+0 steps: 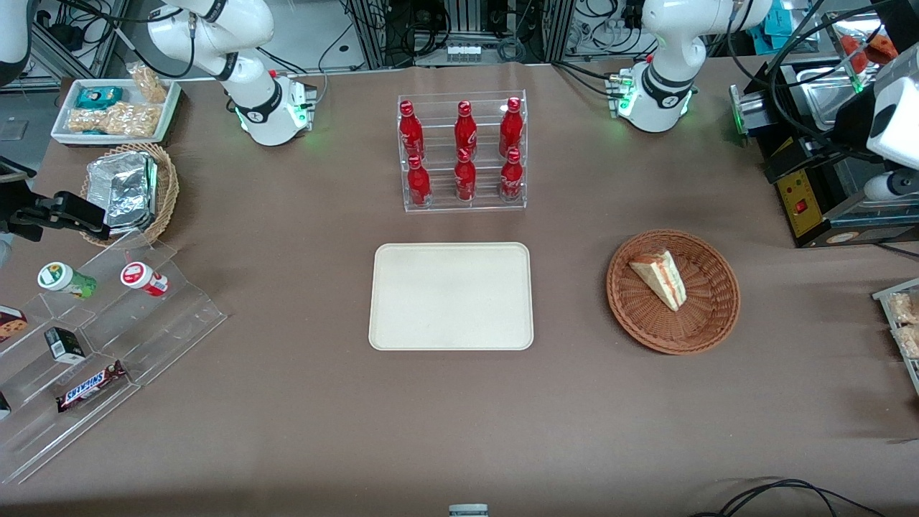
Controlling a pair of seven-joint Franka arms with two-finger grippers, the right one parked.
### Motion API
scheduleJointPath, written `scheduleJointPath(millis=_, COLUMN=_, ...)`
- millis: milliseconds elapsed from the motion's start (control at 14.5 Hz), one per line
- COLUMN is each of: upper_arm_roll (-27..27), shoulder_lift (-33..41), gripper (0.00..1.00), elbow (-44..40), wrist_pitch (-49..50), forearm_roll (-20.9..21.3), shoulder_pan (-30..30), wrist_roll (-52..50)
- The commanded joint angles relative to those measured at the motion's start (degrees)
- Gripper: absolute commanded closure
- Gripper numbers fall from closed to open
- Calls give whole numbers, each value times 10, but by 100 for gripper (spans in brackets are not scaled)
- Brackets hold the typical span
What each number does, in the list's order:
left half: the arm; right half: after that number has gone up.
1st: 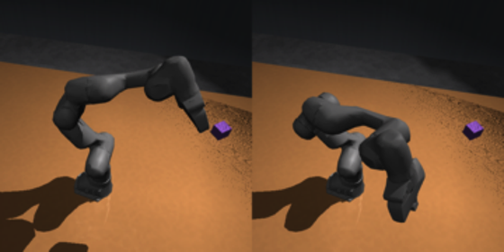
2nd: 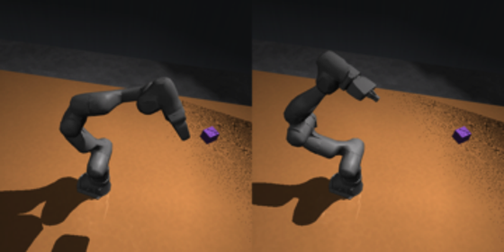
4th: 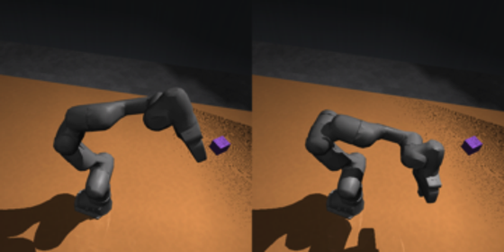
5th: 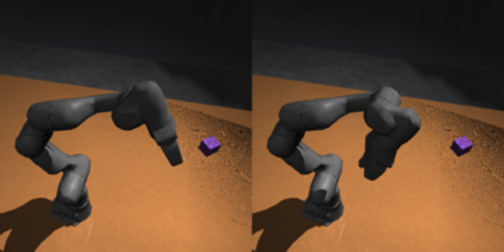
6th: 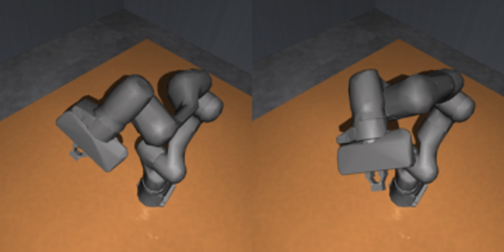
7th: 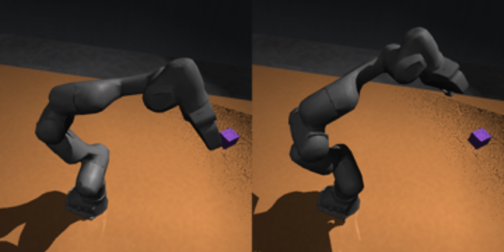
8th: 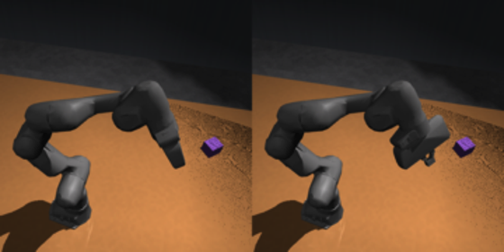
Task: Place sandwich from basket to tray
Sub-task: 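Move the left gripper over the sandwich in the wicker basket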
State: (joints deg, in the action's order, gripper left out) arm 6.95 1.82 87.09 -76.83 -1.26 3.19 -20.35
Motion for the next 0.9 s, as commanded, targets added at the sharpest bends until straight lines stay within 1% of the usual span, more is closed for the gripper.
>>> scheduleJointPath(millis=0, upper_arm_roll=-1, shoulder_lift=-1, gripper=0, elbow=-2, wrist_pitch=0, forearm_roll=13, shoulder_pan=-21, wrist_roll=8)
scheduleJointPath(millis=207, upper_arm_roll=-2, shoulder_lift=-15, gripper=0, elbow=4, wrist_pitch=-3, forearm_roll=16, shoulder_pan=-22, wrist_roll=3)
scheduleJointPath(millis=345, upper_arm_roll=-2, shoulder_lift=-23, gripper=0, elbow=44, wrist_pitch=-11, forearm_roll=17, shoulder_pan=-22, wrist_roll=1)
scheduleJointPath(millis=483, upper_arm_roll=-3, shoulder_lift=-25, gripper=0, elbow=119, wrist_pitch=-79, forearm_roll=16, shoulder_pan=-22, wrist_roll=-33)
scheduleJointPath(millis=621, upper_arm_roll=-2, shoulder_lift=-25, gripper=0, elbow=214, wrist_pitch=-181, forearm_roll=17, shoulder_pan=-23, wrist_roll=-113)
scheduleJointPath(millis=759, upper_arm_roll=-1, shoulder_lift=-21, gripper=0, elbow=292, wrist_pitch=-274, forearm_roll=16, shoulder_pan=-25, wrist_roll=-181)
scheduleJointPath(millis=828, upper_arm_roll=-2, shoulder_lift=-22, gripper=0, elbow=318, wrist_pitch=-306, forearm_roll=15, shoulder_pan=-25, wrist_roll=-211)
